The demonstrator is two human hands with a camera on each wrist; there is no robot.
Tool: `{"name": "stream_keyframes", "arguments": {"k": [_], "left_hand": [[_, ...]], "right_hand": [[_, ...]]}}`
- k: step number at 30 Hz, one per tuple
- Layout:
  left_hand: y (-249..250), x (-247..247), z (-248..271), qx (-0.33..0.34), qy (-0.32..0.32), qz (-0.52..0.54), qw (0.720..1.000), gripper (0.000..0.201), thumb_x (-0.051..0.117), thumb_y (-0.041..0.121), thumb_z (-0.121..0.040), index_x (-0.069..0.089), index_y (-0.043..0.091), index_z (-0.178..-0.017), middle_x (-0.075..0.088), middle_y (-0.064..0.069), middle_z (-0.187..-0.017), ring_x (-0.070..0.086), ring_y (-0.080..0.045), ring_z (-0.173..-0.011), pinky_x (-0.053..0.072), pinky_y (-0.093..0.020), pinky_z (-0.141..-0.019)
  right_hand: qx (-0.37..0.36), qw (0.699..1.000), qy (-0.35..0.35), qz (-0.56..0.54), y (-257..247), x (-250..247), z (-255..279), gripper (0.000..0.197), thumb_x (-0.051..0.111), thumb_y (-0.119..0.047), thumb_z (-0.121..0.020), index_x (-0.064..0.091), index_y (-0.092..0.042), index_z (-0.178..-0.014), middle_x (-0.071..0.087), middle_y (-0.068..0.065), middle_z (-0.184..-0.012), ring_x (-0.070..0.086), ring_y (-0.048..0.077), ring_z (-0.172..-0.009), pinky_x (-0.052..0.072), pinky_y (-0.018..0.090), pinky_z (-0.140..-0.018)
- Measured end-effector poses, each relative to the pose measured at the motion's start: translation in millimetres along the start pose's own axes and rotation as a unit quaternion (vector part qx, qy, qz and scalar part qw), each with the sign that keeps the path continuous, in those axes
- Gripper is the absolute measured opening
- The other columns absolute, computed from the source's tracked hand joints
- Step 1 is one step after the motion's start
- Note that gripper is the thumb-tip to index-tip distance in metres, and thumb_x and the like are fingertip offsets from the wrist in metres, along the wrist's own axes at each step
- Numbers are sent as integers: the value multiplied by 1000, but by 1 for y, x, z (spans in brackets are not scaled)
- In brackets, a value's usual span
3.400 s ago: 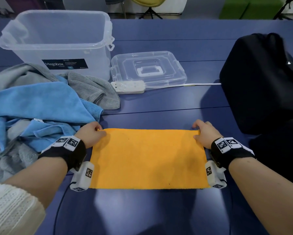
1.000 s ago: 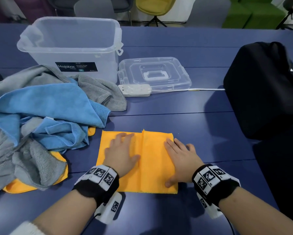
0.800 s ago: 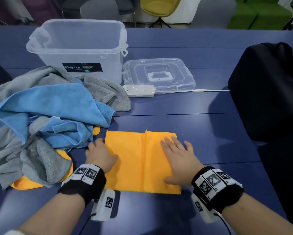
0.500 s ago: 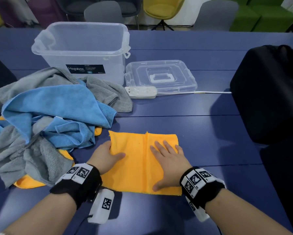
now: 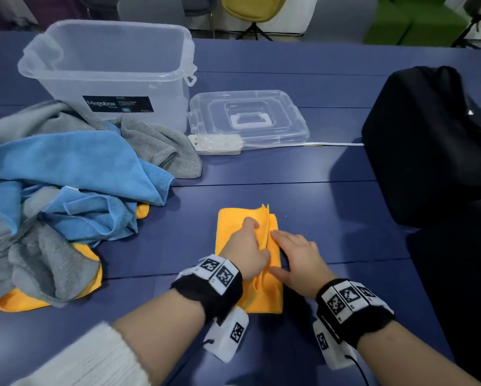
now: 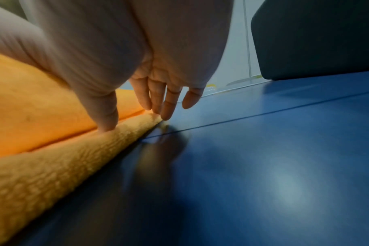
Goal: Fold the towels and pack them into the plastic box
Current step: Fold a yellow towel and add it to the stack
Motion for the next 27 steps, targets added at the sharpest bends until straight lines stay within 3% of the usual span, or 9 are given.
{"name": "stream_keyframes", "arguments": {"k": [6, 11, 14, 17, 19, 21, 23, 25, 27], "left_hand": [[-4, 17, -5, -16, -15, -25, 999, 53, 61, 17, -82, 34, 18, -127, 57, -3, -82, 58, -20, -72, 49, -33, -64], [0, 22, 3, 12, -38, -47, 998, 65, 69, 37, -77, 35, 17, -129, 55, 3, -86, 56, -16, -77, 45, -27, -65], [2, 23, 13, 29, -56, -56, 996, 65, 66, 46, -81, 40, 16, -132, 57, 3, -100, 57, -14, -87, 48, -28, -76], [-3, 2, 21, 63, 0, -66, 996, 32, 64, 36, -86, 55, 21, -113, 55, 4, -107, 53, -12, -89, 44, -25, -81], [-15, -22, 23, 62, 78, -79, 992, 13, 61, 21, -85, 54, 25, -96, 47, 5, -105, 49, -16, -95, 38, -24, -80], [-36, -34, 21, -1, 78, -92, 993, 18, 56, 10, -83, 51, 26, -89, 38, 4, -105, 46, -20, -100, 38, -25, -83], [-51, -33, 18, -70, 17, -84, 994, 24, 55, 6, -81, 52, 27, -90, 35, 4, -107, 51, -23, -94, 46, -28, -78], [-51, -28, 14, -71, -12, -77, 994, 27, 57, 4, -80, 53, 27, -95, 35, 3, -111, 54, -21, -90, 49, -26, -75], [-39, -26, 5, -32, -3, -75, 997, 32, 59, 3, -81, 55, 24, -104, 36, 2, -118, 53, -19, -100, 43, -22, -81]], "right_hand": [[13, 999, -12, -27, 7, 4, 2, 71, 64, -33, -84, 31, -21, -146, 38, -5, -148, 35, 18, -132, 25, 37, -103], [29, 997, -34, -56, 11, 4, 0, 56, 66, -22, -78, 38, -25, -127, 50, -3, -122, 43, 19, -115, 33, 35, -96], [44, 990, -42, -125, 19, 0, 3, 49, 58, -15, -80, 37, -28, -122, 55, 1, -117, 52, 18, -106, 44, 35, -92], [97, 969, 52, -223, 26, -14, 7, 20, 51, -16, -92, 42, -21, -109, 62, 4, -94, 59, 14, -79, 49, 32, -77], [150, 951, 54, -265, 28, -8, 9, 23, 57, -33, -92, 44, -19, -105, 63, 2, -84, 62, 16, -77, 50, 31, -70], [179, 945, 12, -272, 25, 8, 8, 33, 68, -39, -84, 47, -20, -102, 64, 1, -83, 62, 14, -78, 47, 27, -65], [175, 952, -7, -252, 21, 18, 5, 32, 73, -31, -80, 49, -20, -98, 61, -2, -82, 56, 12, -75, 46, 25, -64], [175, 952, 5, -250, 20, 18, 2, 28, 72, -23, -79, 51, -18, -95, 57, -2, -79, 53, 12, -73, 48, 28, -68], [189, 947, 32, -257, 29, 9, -3, 25, 71, -17, -78, 52, -17, -95, 57, -1, -79, 55, 15, -77, 49, 30, -72]]}}
Point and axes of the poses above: each hand's wrist, its own z-axis away from the middle knuckle, its own x-axis out of the palm, y = z × x, the point moved 7 cm from there along -z, towards the middle knuckle
